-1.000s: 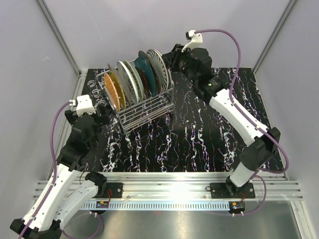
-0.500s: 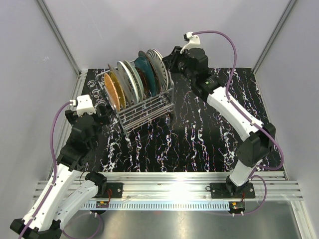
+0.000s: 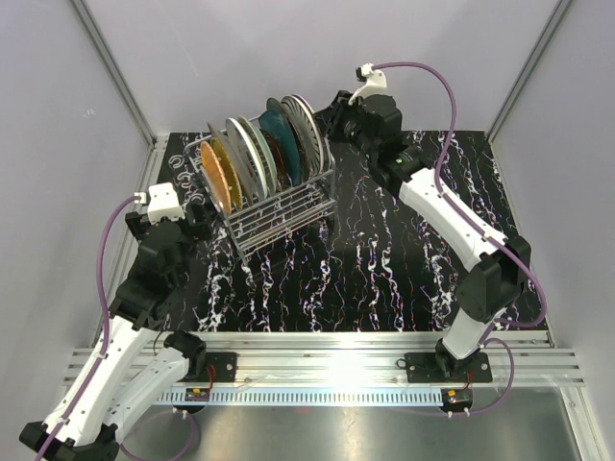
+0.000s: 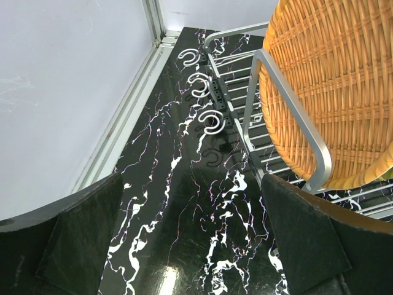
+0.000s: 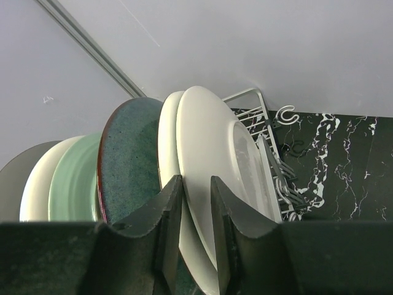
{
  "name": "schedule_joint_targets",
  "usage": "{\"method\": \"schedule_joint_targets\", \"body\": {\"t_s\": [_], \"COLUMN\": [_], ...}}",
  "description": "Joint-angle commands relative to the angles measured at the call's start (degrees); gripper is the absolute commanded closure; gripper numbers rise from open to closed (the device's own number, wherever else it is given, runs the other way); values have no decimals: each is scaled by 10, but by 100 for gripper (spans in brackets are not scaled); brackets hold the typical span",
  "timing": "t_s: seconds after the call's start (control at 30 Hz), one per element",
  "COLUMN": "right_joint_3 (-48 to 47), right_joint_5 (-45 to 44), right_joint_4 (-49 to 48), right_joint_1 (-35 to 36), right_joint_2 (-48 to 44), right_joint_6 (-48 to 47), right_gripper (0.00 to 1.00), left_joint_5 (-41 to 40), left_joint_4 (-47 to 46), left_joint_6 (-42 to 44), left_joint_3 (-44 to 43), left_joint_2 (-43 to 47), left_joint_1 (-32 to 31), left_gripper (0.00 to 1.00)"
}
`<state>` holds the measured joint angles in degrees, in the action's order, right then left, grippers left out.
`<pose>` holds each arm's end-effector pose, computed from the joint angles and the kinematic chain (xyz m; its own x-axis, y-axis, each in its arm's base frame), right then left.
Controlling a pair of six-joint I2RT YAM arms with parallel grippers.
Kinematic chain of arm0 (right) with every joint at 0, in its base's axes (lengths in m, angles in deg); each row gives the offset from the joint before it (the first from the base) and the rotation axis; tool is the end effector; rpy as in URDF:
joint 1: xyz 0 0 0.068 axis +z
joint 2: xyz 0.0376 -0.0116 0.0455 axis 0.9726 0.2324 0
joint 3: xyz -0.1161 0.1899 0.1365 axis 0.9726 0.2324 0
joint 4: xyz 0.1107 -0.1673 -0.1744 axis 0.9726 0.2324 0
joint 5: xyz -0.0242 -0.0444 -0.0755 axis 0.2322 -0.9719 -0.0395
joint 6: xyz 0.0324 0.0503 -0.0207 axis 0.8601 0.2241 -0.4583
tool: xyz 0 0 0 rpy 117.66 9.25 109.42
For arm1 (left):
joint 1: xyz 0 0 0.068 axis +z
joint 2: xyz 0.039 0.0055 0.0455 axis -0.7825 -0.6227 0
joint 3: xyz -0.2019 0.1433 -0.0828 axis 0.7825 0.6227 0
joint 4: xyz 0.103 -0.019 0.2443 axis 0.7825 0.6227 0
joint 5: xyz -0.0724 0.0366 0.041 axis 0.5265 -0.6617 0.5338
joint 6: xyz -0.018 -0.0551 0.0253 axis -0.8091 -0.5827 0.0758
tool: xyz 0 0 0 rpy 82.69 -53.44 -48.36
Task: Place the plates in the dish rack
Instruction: Insert the plate into the dish rack
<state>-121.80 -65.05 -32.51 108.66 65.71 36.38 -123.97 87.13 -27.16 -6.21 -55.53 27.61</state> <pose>0.3649 0.2265 0.4138 -0.2469 0.3139 -0.9168 -0.4340 0.8101 0.3942 0.1607 -0.0375 0.3346 -0.1979 0.0009 -0.9802 -0.2669 0.9622 0.0547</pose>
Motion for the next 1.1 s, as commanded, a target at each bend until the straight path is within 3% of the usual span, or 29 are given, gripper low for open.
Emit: {"method": "schedule_joint_targets", "body": {"t_s": [0.0,0.37,0.93,1.07], "right_joint_3": [16,14,-145,-138], "right_joint_5": [5,-2,-3,-13], "right_joint_4": [-9,-8,67,69], "right_joint_1": [-3,-11,-18,-20], "right_joint_2": [-3,-7,9,-9], "right_joint_6": [2,4,-43,-49], "right_gripper": [69,69,63,56], "left_joint_5": [9,13,14,12], "left_joint_4": [-26,-26,-25,-26], "left_joint_6": [1,1,2,1], "left_joint_3": [-3,-3,-3,-3], "left_joint_2": [9,7,7,7], "left_joint_1": [3,3,3,3], "left_gripper": [1,1,1,1]}}
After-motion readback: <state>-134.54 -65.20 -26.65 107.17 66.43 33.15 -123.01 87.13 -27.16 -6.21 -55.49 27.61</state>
